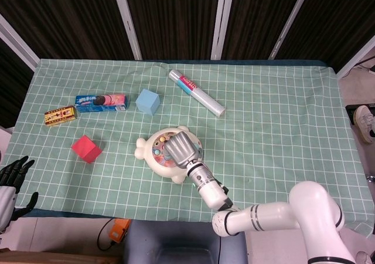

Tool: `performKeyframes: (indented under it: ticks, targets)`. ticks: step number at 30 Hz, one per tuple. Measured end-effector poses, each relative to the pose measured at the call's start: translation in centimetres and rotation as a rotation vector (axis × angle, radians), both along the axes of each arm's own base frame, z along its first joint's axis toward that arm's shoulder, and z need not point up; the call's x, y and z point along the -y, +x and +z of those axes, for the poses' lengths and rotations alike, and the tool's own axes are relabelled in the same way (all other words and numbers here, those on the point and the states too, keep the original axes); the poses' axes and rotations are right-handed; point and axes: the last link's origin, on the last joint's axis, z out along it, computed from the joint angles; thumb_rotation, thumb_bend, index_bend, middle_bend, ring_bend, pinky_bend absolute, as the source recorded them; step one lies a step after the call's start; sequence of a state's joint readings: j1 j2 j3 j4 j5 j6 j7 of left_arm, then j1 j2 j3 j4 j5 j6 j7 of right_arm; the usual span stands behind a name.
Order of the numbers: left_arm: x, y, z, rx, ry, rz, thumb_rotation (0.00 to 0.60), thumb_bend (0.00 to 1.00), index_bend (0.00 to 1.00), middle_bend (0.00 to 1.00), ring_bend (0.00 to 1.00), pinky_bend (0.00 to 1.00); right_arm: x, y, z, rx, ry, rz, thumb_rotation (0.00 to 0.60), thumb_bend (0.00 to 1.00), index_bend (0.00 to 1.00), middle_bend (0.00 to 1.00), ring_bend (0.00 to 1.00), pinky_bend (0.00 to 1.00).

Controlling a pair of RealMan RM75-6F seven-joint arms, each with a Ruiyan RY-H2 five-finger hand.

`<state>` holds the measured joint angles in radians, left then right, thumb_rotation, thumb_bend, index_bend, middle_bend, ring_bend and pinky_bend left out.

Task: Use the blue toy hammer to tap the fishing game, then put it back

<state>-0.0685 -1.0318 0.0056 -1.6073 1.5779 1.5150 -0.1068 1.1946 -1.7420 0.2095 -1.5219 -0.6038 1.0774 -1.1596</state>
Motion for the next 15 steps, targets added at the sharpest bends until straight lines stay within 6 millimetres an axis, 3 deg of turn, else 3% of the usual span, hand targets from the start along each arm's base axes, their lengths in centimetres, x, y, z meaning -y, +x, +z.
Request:
performKeyframes:
  ticks: [15]
  targets:
    - [0.08, 0.03, 0.15, 0.004, 0.003, -0.006, 0.600, 0.42, 0.00, 0.00, 0.00, 0.11, 0.04, -0.16, -0.69, -0.020, -0.001, -0.008, 0.600, 0.54, 1.00, 0.79, 0.87, 0.91]
